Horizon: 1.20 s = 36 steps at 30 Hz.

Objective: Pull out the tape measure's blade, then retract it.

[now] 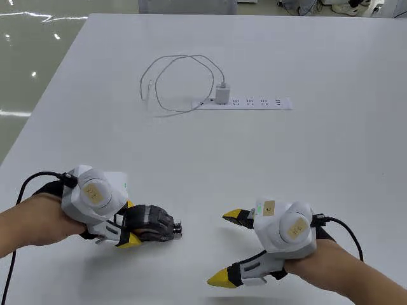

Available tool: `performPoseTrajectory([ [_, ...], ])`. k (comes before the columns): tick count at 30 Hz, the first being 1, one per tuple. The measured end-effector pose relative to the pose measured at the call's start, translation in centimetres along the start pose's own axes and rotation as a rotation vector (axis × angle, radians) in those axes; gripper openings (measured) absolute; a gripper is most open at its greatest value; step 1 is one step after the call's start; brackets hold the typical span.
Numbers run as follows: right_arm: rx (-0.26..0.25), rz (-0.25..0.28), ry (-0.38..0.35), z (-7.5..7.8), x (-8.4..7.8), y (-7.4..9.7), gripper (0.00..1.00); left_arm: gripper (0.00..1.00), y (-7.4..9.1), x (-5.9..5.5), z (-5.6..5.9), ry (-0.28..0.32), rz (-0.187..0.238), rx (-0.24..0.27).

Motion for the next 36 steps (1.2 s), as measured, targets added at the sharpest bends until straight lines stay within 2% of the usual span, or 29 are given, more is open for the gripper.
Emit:
performPoseTrajectory([
  [8, 0.008, 0.006, 0.019, 0.7, 0.7, -0.7, 0.66, 0.28, 0.0, 0.0, -0.1, -0.049, -0.02, -0.015],
  [23, 0.019, 0.016, 0.063, 1.8, 1.5, -2.6, 0.51, 0.28, -0.1, 0.0, -0.1, -0.035, -0.043, -0.02],
  [36, 0.04, 0.009, 0.087, 2.1, 1.8, -4.3, 0.43, 0.28, -0.1, -0.1, -0.2, -0.023, -0.054, -0.022],
])
Point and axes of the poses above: the centre of the closed fingertips' face, and the gripper's own axes: y roughly backward along the fingers, z roughly to its right, x roughly out of its top, the point moved 6 cm from there along y, roughly backward along the fingers, and after that the axes turned 11 degrees about -y, right-handed, at the moved point
